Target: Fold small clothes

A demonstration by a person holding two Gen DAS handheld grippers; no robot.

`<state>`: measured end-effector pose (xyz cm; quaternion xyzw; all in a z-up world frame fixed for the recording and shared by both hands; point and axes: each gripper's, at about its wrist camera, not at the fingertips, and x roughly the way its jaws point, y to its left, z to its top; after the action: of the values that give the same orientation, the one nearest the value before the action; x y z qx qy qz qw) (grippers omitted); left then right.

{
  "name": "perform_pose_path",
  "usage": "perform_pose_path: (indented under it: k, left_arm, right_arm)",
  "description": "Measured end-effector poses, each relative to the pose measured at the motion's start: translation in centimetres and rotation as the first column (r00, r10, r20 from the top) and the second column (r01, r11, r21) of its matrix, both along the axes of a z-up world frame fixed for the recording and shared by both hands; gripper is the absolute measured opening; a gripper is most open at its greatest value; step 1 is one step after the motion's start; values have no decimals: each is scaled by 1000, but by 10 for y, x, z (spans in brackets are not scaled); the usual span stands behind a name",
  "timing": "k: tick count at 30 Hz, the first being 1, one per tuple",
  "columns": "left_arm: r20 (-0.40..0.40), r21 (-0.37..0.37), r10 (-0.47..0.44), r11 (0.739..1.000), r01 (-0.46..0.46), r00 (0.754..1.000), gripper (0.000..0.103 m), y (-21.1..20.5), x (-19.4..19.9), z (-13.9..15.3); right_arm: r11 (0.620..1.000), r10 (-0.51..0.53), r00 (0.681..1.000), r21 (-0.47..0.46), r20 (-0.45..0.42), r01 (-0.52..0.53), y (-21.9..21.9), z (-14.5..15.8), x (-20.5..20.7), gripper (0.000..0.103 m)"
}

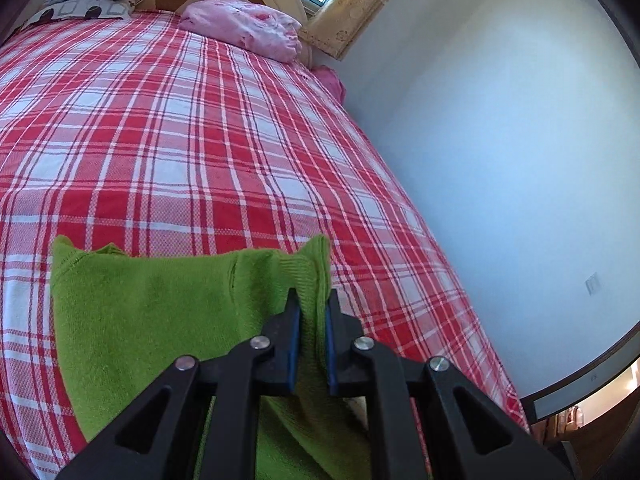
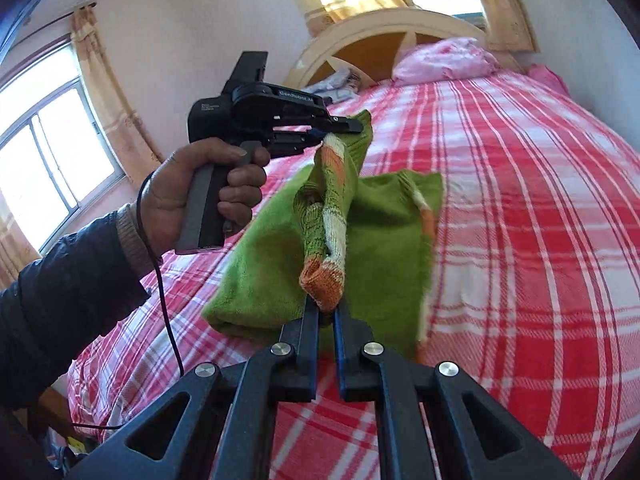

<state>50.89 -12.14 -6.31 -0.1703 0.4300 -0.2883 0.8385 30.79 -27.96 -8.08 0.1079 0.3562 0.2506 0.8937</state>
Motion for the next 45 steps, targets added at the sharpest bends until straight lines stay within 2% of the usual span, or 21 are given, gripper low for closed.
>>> perform_pose_path:
  k: [2, 7, 14, 16, 19, 20, 21, 24, 25, 27, 29, 31, 32, 34, 36, 39, 41, 43, 44, 45]
  left_arm:
    - [-20, 42, -5, 999, 6, 1000, 11, -14, 3, -10]
    - [-34, 93, -18, 995, 21, 999, 11, -40, 6, -22]
    - [-12, 161, -51, 986, 52, 999, 14, -63, 0, -25]
    - [-16, 160, -62, 985, 64, 998, 14, -64, -2, -25]
    - [35, 183, -78, 981, 70, 996, 21, -58, -17, -16]
    - [63, 198, -82, 978, 69, 995, 27, -53, -24, -12]
    - [91, 213, -80, 975, 59, 993, 40, -47, -32, -7]
    - [210, 260, -67, 966, 11, 975, 67, -17, -66, 1]
    - [244, 287, -54, 958, -19, 968, 69, -4, -78, 1]
    - [288, 312, -34, 948, -60, 957, 69, 22, -102, -4]
    - [305, 343, -9, 934, -101, 952, 69, 45, -123, -12]
    - [324, 344, 23, 928, -141, 946, 74, 64, -140, -20]
    - [331, 341, 45, 926, -164, 943, 82, 71, -147, -26]
    - [331, 323, 70, 928, -183, 941, 86, 80, -153, -37]
    - [301, 281, 76, 945, -165, 951, 87, 83, -151, -47]
    - [284, 238, 83, 959, -154, 955, 89, 85, -146, -48]
    - [289, 227, 88, 961, -158, 953, 97, 86, -145, -50]
    - [283, 222, 91, 962, -158, 955, 99, 86, -145, -52]
    - [275, 221, 87, 964, -151, 958, 99, 85, -142, -53]
    - [270, 225, 86, 963, -149, 959, 101, 85, -144, -54]
  right_arm:
    - [999, -17, 999, 33, -40, 19, -10, -12, 3, 6]
    - [997, -36, 992, 68, -120, 45, -25, -32, 5, 6]
    - [996, -49, 988, 71, -148, 60, -29, -40, 4, 6]
    - [996, -55, 986, 59, -158, 65, -27, -44, 3, 6]
    - [997, -58, 987, 49, -153, 66, -26, -44, 3, 6]
    - [997, -58, 987, 48, -152, 66, -26, -45, 3, 6]
    - [997, -57, 986, 51, -155, 66, -27, -46, 4, 7]
    - [994, -57, 985, 78, -161, 70, -33, -48, 4, 12]
    - [994, -60, 986, 79, -157, 73, -34, -48, 2, 16]
    - [988, -105, 985, 96, -139, 119, -39, -46, -2, 44]
    - [980, -166, 982, 99, -86, 174, -46, -38, -9, 53]
    - [972, -228, 974, 53, -13, 228, -49, -26, -14, 53]
    - [968, -251, 968, 32, 19, 251, -48, -20, -14, 53]
    - [967, -250, 968, 49, 28, 249, -46, -8, -3, 53]
    - [971, -231, 973, 77, 18, 229, -40, 2, 14, 53]
    - [980, -162, 986, 116, -25, 164, -24, 13, 57, 53]
    - [985, -156, 986, 63, -52, 159, -11, 14, 88, 53]
    - [989, -141, 985, 37, -95, 145, -2, 8, 112, 53]
    - [989, -136, 981, 40, -137, 142, 1, 2, 126, 49]
    - [990, -128, 976, 44, -176, 137, 2, -5, 134, 38]
